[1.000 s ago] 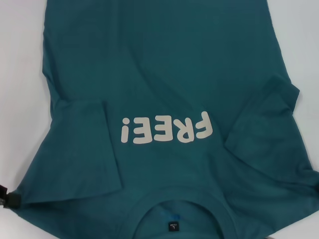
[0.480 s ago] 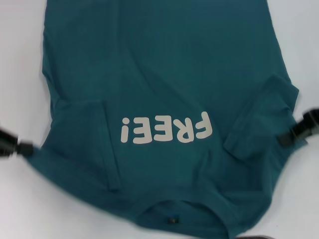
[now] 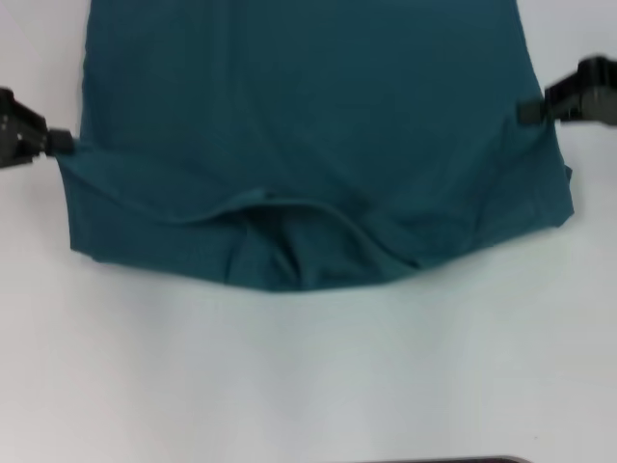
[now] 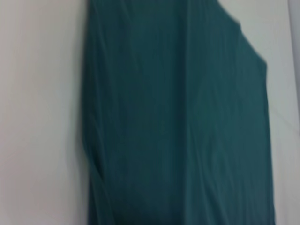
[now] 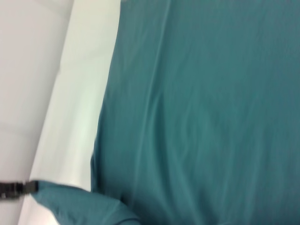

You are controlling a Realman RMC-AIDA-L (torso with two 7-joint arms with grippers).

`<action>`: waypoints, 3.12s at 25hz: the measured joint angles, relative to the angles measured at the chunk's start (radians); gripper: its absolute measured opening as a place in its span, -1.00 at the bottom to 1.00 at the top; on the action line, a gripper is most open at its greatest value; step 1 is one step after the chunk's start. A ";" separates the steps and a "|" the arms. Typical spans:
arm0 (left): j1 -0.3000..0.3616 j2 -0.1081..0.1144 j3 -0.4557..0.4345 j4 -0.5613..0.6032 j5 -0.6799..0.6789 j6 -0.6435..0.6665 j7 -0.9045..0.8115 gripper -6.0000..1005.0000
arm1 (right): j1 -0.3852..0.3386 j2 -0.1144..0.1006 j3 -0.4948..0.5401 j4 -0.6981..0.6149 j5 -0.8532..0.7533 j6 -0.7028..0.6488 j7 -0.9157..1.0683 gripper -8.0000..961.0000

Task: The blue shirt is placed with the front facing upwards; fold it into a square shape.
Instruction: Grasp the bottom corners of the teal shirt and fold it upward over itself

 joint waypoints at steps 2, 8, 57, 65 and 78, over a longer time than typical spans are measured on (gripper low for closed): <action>-0.008 0.006 -0.003 0.023 -0.009 -0.080 -0.010 -0.99 | -0.001 -0.001 0.012 0.000 0.027 -0.062 0.000 -0.94; -0.020 -0.007 0.000 0.042 -0.086 -0.256 -0.016 -0.99 | 0.016 0.026 0.006 -0.020 0.074 -0.218 -0.041 -0.94; -0.216 -0.070 0.199 0.235 -0.173 -0.900 0.106 -0.98 | 0.129 0.069 -0.329 -0.150 0.018 -0.961 -0.071 -0.94; -0.217 -0.063 0.207 0.242 -0.173 -0.911 0.104 -0.98 | 0.126 0.067 -0.334 -0.149 0.018 -0.981 -0.061 -0.94; -0.221 -0.063 0.267 0.248 -0.168 -0.944 0.109 -0.98 | 0.136 0.074 -0.348 -0.178 0.019 -1.034 -0.074 -0.94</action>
